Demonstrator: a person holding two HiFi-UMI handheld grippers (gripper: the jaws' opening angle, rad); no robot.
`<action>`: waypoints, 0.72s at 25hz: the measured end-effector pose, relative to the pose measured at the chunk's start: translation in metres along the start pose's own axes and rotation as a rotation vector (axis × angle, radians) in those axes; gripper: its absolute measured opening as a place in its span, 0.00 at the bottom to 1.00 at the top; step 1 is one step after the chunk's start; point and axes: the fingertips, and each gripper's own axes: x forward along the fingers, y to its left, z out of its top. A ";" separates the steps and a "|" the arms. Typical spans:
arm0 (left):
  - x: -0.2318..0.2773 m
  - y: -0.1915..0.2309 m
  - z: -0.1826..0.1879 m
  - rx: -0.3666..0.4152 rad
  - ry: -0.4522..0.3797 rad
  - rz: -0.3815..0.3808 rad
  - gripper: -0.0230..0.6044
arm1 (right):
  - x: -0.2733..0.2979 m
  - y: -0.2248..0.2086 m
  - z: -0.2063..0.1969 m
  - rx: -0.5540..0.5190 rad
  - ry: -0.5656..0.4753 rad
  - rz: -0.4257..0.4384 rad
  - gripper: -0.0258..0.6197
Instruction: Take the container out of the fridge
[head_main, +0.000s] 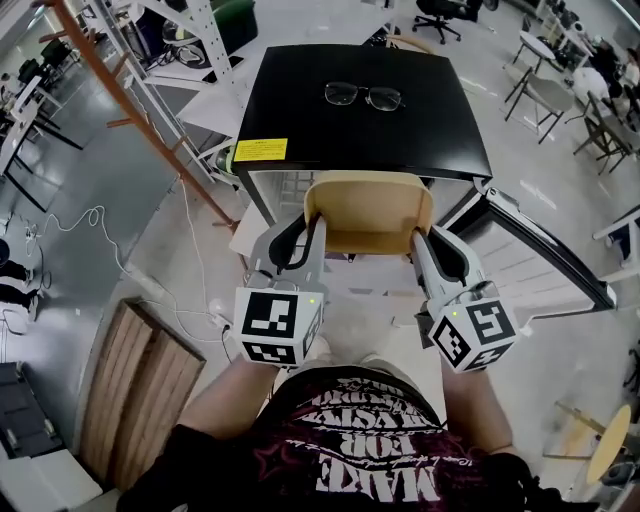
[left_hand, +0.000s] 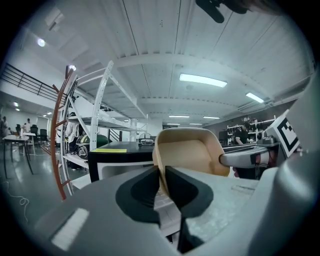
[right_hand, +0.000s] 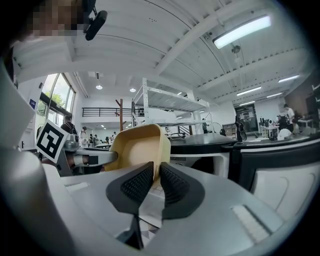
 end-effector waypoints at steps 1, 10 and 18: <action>0.001 -0.003 0.000 -0.002 0.002 0.009 0.10 | -0.001 -0.003 -0.001 0.000 0.002 0.007 0.16; -0.002 -0.028 -0.006 -0.012 0.028 0.064 0.10 | -0.015 -0.021 -0.009 -0.006 0.027 0.058 0.16; -0.011 -0.042 -0.007 -0.006 0.035 0.105 0.10 | -0.025 -0.023 -0.014 -0.019 0.035 0.104 0.16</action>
